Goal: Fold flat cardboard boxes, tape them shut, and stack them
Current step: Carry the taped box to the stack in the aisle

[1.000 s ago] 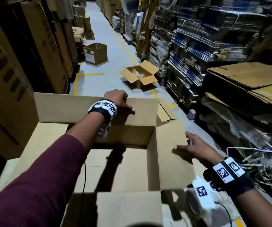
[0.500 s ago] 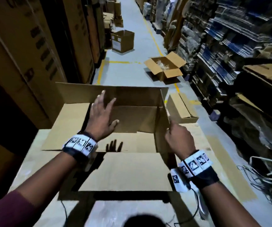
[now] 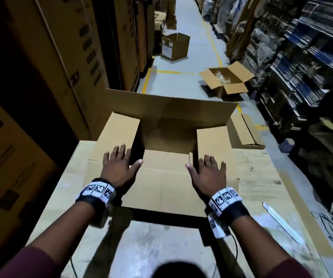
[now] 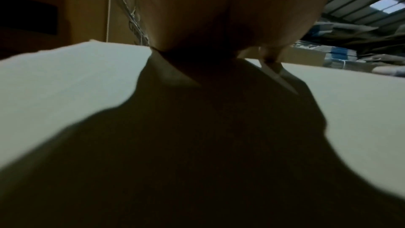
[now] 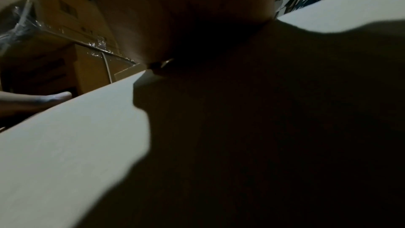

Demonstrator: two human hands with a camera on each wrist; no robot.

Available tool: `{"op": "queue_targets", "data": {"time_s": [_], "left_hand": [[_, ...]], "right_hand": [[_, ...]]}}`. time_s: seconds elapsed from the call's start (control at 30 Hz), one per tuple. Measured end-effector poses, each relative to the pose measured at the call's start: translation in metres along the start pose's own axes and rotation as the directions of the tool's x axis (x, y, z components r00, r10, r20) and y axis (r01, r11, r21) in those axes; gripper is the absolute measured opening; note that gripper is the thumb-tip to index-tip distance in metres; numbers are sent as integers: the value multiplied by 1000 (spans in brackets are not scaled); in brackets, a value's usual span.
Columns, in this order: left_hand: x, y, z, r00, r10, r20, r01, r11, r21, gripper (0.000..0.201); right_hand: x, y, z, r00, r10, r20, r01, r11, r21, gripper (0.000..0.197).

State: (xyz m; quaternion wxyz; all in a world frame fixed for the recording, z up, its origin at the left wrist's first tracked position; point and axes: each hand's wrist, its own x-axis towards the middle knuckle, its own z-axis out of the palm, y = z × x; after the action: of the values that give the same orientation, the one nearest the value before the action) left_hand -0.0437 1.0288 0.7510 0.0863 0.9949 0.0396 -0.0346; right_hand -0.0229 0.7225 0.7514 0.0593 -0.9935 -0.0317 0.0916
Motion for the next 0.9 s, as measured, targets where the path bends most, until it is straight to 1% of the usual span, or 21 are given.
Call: {"op": "queue_targets", "data": {"time_s": [0.03, 0.07, 0.1, 0.13, 0.17, 0.2, 0.27, 0.3, 0.33, 0.37, 0.43, 0.47, 0.5, 0.53, 0.57, 0.63, 0.67, 0.73, 0.8, 0.83, 0.9], "left_hand": [[-4, 3, -2, 1000, 22, 20, -22, 999, -29, 103], [-12, 7, -3, 996, 89, 20, -88, 995, -38, 105], [-24, 12, -1, 980, 199, -9, -199, 980, -13, 109], [-39, 18, 5, 946, 324, -27, -323, 945, 44, 115], [-54, 24, 13, 904, 427, -7, -424, 899, 109, 122], [-66, 27, 25, 868, 495, 37, -494, 855, 159, 126], [-78, 31, 38, 837, 538, 105, -547, 805, 229, 124], [-79, 30, 36, 825, 554, 108, -563, 794, 228, 114], [-78, 27, 31, 796, 601, 63, -600, 773, 206, 98], [-77, 25, 23, 758, 652, -17, -640, 749, 172, 79], [-78, 24, -6, 688, 691, -222, -684, 719, 120, 47], [-78, 25, -22, 663, 677, -319, -687, 720, 101, 37], [-76, 28, -40, 654, 656, -377, -675, 731, 102, 38], [-73, 31, -57, 665, 635, -393, -646, 753, 123, 49], [-67, 33, -72, 689, 615, -383, -607, 779, 157, 56], [-51, 32, -86, 716, 592, -370, -549, 805, 226, 57], [-43, 31, -89, 735, 573, -362, -527, 819, 227, 57], [-30, 34, -86, 783, 516, -347, -496, 855, 152, 55], [-21, 42, -70, 826, 462, -324, -459, 884, 90, 44], [-18, 46, -56, 844, 454, -286, -445, 890, 99, 43], [-18, 55, -22, 858, 487, -166, -479, 873, 84, 52]], "right_hand": [[-3, -1, -3, 1000, -15, -4, 15, 999, 39, 108], [-9, -2, -5, 999, -47, -23, 49, 994, 94, 105], [-19, -3, -7, 993, -100, -66, 109, 984, 142, 103], [-30, -3, -7, 978, -171, -118, 188, 970, 156, 103], [-43, -4, -7, 957, -254, -139, 272, 954, 130, 106], [-56, -6, -4, 936, -335, -109, 344, 937, 68, 111], [-75, -6, 6, 907, -421, 26, 422, 904, -72, 121], [-80, -4, 11, 899, -432, 70, 438, 891, -123, 121], [-84, -1, 13, 893, -443, 83, 451, 879, -156, 114], [-87, 3, 9, 882, -469, 52, 470, 866, -170, 100], [-90, 13, -6, 832, -534, -149, 509, 842, -177, 73], [-91, 18, -18, 795, -552, -250, 513, 833, -206, 60], [-93, 19, -33, 768, -549, -332, 495, 836, -237, 44], [-97, 19, -47, 750, -525, -402, 461, 851, -252, 26], [-98, 18, -61, 734, -497, -462, 434, 867, -244, 17], [-94, 16, -78, 725, -453, -519, 392, 891, -231, 29], [-89, 14, -81, 738, -441, -511, 385, 897, -218, 32], [-76, 13, -77, 772, -420, -477, 382, 907, -179, 40], [-63, 14, -62, 814, -384, -435, 353, 923, -155, 47], [-57, 15, -51, 842, -367, -394, 338, 930, -143, 49], [-48, 19, -30, 886, -377, -270, 359, 926, -116, 46]]}}
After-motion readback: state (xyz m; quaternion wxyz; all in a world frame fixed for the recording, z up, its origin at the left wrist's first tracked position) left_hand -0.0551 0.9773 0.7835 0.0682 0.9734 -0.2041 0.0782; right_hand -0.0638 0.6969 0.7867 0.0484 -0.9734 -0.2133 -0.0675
